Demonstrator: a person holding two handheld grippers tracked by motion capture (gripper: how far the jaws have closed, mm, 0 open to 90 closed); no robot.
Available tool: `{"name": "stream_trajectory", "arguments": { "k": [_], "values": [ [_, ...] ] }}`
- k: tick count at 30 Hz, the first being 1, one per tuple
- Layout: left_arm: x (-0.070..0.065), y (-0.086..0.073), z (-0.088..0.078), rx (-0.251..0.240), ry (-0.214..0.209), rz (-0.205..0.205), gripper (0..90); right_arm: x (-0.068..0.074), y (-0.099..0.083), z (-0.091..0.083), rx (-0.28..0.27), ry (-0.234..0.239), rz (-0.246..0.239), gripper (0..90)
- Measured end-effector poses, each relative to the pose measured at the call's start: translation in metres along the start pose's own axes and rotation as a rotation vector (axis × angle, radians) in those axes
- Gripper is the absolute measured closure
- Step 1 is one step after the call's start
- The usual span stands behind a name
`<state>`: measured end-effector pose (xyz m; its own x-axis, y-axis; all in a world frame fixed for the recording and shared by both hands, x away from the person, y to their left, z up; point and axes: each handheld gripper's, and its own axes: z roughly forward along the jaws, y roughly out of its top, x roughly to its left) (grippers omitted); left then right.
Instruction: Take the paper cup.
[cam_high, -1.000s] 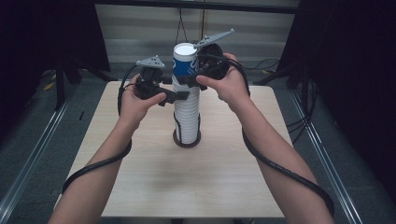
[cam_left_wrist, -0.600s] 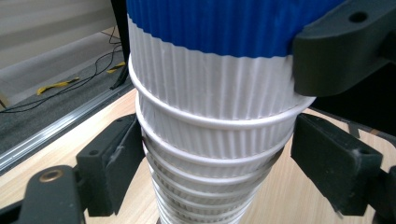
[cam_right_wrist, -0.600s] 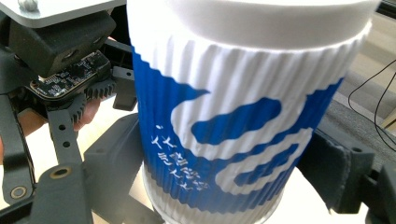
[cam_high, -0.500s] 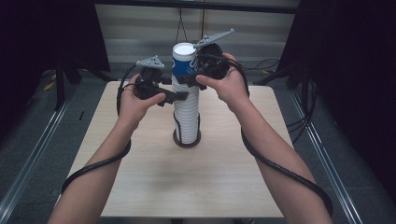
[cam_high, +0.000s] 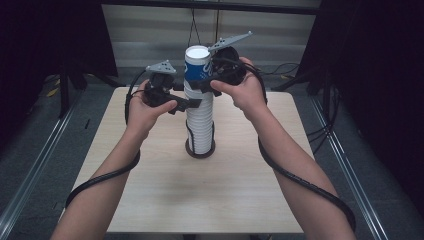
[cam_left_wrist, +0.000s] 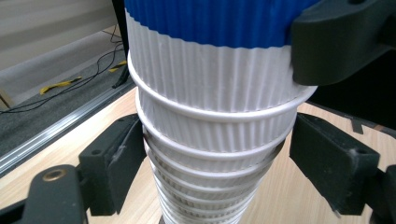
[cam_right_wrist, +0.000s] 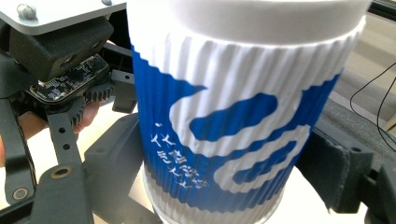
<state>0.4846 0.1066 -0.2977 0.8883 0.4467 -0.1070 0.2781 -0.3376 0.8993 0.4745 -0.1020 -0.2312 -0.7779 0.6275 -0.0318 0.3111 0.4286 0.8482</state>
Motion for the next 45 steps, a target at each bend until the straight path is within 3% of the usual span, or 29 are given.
{"name": "stream_trajectory", "arguments": {
  "k": [2,4,8,18,24,27,35,45],
  "values": [
    [0.002,-0.001,0.001,-0.033,-0.011,-0.028,16.9,0.001,-0.001,0.0,-0.004,-0.001,0.0,19.5],
    [0.002,-0.001,0.002,-0.055,-0.009,-0.031,15.5,0.001,-0.001,0.001,-0.008,-0.004,0.002,19.5],
    [0.001,0.001,0.007,-0.04,0.006,-0.009,13.2,0.001,-0.002,0.001,-0.018,-0.005,0.003,19.3],
    [0.001,0.0,0.018,-0.069,-0.003,-0.031,10.4,0.001,-0.008,0.0,-0.056,-0.005,0.012,18.8],
    [-0.001,0.002,0.018,-0.052,0.007,-0.023,10.8,0.0,-0.014,0.002,-0.069,0.006,0.05,17.3],
    [-0.002,0.003,0.018,-0.042,0.013,-0.013,11.0,0.001,-0.014,0.002,-0.067,0.0,0.019,18.0],
    [-0.004,0.001,0.018,-0.045,0.023,0.0,11.5,0.001,-0.009,-0.001,-0.042,0.005,0.03,19.3],
    [-0.003,0.0,0.017,-0.046,0.029,-0.005,11.7,0.0,-0.005,-0.004,-0.081,0.016,0.025,21.6]
  ]
}}
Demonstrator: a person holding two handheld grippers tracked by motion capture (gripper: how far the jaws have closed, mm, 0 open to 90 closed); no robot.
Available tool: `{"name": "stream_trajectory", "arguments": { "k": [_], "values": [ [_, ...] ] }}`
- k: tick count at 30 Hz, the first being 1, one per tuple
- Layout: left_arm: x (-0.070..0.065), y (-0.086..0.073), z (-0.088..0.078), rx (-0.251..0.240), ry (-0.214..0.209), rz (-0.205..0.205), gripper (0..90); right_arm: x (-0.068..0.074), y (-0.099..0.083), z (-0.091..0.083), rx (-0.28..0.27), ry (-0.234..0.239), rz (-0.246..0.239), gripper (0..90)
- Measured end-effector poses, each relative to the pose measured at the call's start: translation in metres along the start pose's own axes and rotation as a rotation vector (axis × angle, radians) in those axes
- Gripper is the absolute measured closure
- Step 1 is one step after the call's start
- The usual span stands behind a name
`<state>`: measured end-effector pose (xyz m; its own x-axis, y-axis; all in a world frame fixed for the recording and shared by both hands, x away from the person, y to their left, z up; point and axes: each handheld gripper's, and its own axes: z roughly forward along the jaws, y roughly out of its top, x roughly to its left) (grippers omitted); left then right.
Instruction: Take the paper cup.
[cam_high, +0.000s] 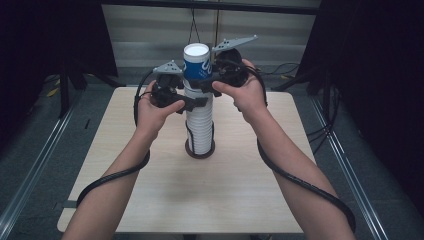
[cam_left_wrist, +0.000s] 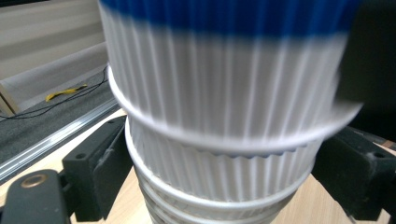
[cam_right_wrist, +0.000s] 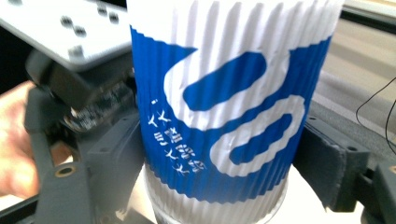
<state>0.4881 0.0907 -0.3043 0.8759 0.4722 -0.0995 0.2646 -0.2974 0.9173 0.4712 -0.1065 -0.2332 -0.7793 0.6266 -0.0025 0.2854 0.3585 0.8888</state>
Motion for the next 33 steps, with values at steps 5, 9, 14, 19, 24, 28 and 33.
{"name": "stream_trajectory", "arguments": {
  "k": [5,9,14,19,24,28,33],
  "values": [
    [0.0,-0.001,0.0,-0.012,0.003,-0.007,11.7,0.001,0.01,-0.007,-0.039,-0.005,-0.006,24.0],
    [0.0,0.0,0.0,-0.011,0.003,-0.009,11.6,0.003,0.013,-0.011,-0.06,-0.013,-0.011,24.2],
    [-0.001,-0.001,0.0,-0.014,0.004,-0.011,11.6,0.004,0.012,-0.012,-0.051,-0.025,-0.014,23.2],
    [0.0,-0.001,0.0,-0.014,0.004,-0.005,11.6,0.002,0.004,-0.009,-0.055,-0.013,0.007,22.7],
    [-0.001,-0.001,0.001,-0.016,0.004,-0.006,11.6,0.001,0.004,-0.01,-0.054,-0.006,0.008,22.8],
    [-0.001,-0.002,0.0,-0.023,0.001,-0.007,11.6,0.002,0.008,-0.012,-0.048,-0.013,-0.005,23.0],
    [-0.001,-0.004,0.001,-0.038,0.004,-0.01,11.6,0.003,0.009,-0.013,-0.049,-0.014,-0.004,23.0]
  ]
}}
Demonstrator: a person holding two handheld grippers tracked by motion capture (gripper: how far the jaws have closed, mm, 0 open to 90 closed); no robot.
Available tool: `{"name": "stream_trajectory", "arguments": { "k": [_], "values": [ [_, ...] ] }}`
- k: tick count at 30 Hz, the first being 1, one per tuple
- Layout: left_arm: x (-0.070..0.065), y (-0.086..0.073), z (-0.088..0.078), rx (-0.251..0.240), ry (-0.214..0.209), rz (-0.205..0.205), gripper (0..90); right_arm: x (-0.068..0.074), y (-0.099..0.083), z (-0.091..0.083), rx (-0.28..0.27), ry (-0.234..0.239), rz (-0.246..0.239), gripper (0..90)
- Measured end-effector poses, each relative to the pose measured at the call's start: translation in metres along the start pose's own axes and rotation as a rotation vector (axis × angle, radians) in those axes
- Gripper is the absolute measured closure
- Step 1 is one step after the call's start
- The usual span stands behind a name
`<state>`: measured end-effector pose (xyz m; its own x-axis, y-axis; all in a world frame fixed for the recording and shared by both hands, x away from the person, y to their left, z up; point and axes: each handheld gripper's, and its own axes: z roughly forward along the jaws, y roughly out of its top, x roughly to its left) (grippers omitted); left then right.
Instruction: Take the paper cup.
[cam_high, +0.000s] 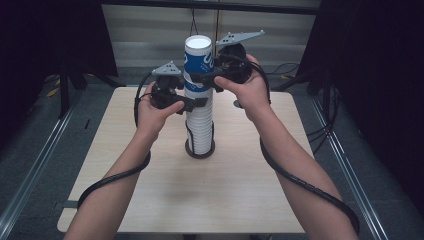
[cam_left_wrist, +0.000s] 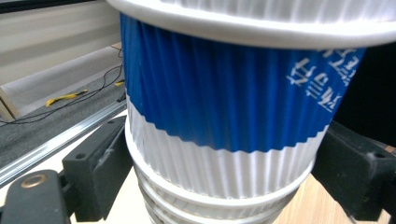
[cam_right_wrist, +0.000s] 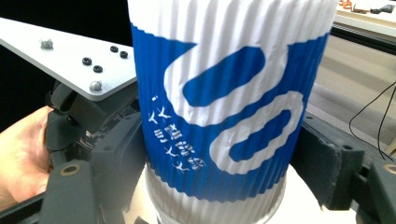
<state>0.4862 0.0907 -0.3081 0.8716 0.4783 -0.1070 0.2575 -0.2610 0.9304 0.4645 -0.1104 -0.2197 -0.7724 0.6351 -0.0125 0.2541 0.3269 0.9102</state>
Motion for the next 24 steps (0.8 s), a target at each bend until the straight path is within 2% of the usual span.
{"name": "stream_trajectory", "arguments": {
  "k": [24],
  "values": [
    [-0.0009,-0.001,0.0005,-0.009,0.002,0.002,11.6,-0.004,0.0049,-0.0081,-0.051,0.021,0.056,23.6]
  ]
}}
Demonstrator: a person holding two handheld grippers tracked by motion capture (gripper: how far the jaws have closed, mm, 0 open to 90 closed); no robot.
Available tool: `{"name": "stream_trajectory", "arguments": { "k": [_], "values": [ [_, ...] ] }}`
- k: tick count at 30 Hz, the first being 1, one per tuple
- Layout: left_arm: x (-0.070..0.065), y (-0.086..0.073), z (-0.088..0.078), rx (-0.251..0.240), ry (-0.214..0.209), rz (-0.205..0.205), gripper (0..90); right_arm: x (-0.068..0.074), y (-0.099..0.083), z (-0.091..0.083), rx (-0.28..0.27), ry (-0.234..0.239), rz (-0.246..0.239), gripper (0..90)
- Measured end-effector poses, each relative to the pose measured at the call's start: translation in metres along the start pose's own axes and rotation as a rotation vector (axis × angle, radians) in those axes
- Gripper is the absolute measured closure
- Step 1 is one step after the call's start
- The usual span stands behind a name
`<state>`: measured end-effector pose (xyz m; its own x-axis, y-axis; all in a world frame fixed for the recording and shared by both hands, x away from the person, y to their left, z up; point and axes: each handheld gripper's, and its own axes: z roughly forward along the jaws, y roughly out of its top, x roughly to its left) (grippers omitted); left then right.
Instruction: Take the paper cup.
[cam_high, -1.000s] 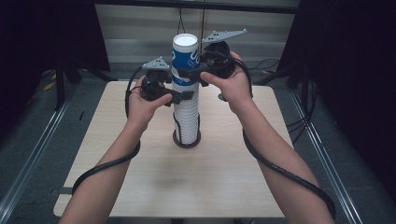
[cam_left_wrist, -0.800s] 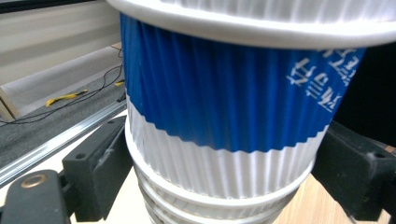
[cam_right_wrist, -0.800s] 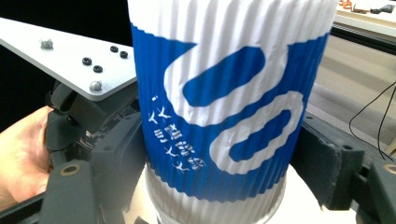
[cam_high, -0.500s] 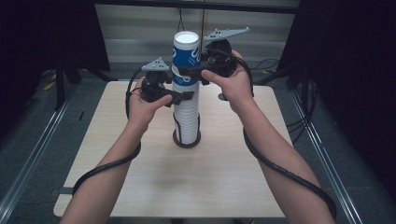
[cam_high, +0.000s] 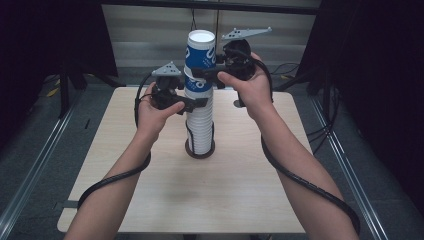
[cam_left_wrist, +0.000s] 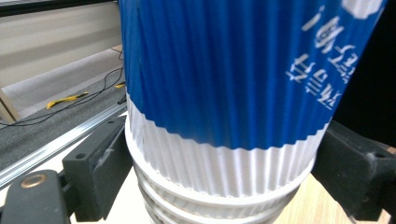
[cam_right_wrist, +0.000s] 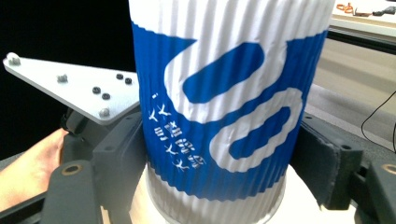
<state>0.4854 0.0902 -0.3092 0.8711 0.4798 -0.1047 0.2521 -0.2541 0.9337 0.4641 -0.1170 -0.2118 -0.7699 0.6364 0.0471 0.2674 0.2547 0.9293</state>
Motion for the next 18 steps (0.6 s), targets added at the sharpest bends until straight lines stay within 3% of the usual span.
{"name": "stream_trajectory", "arguments": {
  "k": [18],
  "values": [
    [-0.002,0.001,0.0011,0.006,0.0,0.011,11.6,-0.002,0.0052,-0.0098,-0.042,0.009,-0.001,23.6]
  ]
}}
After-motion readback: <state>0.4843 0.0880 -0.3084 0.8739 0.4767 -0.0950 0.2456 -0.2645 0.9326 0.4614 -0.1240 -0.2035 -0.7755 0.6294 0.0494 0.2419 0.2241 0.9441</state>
